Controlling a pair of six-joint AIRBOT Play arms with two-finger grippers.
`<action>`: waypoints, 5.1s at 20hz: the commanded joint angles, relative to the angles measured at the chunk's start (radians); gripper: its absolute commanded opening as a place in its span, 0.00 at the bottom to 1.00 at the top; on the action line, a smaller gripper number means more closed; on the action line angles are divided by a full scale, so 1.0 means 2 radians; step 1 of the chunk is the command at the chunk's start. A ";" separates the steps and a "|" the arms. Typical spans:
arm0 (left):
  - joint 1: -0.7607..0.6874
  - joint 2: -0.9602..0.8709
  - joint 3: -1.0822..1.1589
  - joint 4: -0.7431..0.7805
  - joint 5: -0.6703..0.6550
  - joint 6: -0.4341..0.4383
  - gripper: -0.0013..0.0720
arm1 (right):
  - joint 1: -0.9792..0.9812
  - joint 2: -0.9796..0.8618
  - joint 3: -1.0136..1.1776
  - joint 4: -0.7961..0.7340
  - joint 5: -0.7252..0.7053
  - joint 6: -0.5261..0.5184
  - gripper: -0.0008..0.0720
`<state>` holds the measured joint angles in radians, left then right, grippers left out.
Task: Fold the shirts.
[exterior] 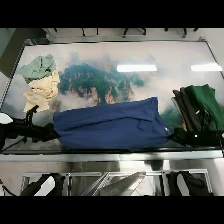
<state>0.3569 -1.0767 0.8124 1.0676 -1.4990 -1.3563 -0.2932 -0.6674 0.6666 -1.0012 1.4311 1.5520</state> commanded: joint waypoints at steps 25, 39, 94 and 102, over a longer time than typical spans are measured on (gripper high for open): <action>-0.073 -0.418 0.414 0.072 -0.062 -0.033 0.04 | 0.116 -0.514 0.393 -0.018 -0.206 -0.015 0.05; -0.060 -0.240 0.414 0.109 -0.048 -0.098 0.04 | 0.018 -0.536 0.328 0.027 -0.026 -0.130 0.97; -0.152 -0.163 0.371 0.107 0.064 -0.075 0.04 | 0.352 -0.391 0.369 0.047 -0.136 0.082 0.04; -0.089 -0.109 0.309 0.106 0.079 -0.068 0.04 | 0.459 -0.575 0.373 0.252 -0.440 0.041 0.05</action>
<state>0.1497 -1.3224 1.4754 1.2766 -1.3537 -1.4975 0.5678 -1.7096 1.4063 -0.6781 0.7677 1.6966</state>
